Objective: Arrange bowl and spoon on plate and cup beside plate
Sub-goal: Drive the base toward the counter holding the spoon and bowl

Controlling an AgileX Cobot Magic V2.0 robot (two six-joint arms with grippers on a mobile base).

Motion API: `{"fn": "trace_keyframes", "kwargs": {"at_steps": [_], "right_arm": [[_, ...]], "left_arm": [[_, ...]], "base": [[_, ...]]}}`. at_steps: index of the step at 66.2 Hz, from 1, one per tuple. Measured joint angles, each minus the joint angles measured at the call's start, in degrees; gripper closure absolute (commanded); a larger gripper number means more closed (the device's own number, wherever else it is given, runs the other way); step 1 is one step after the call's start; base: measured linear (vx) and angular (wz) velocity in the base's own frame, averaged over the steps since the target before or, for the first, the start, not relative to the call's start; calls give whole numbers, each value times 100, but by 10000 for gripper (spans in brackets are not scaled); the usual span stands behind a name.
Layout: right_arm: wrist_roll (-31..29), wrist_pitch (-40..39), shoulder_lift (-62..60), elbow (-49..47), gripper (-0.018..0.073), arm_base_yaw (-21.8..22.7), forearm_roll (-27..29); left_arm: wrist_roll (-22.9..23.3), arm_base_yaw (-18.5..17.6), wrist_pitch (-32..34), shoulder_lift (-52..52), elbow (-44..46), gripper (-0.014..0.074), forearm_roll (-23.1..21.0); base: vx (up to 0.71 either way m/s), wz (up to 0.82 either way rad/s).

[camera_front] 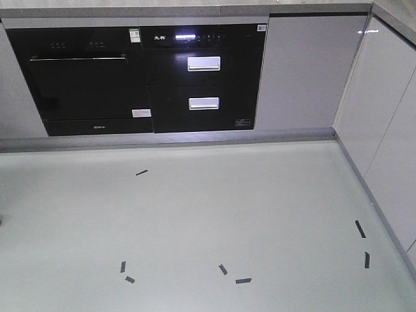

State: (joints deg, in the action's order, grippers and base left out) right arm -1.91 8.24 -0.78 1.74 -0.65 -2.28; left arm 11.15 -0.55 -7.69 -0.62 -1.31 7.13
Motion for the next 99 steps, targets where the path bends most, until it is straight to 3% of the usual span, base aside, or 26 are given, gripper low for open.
{"fn": "trace_keyframes", "kwargs": {"at_steps": [99], "right_arm": [[0, 0, 0, 0, 570, 0, 5]], "left_arm": [[0, 0, 0, 0, 0, 603, 0]], "base": [[21, 6]]}}
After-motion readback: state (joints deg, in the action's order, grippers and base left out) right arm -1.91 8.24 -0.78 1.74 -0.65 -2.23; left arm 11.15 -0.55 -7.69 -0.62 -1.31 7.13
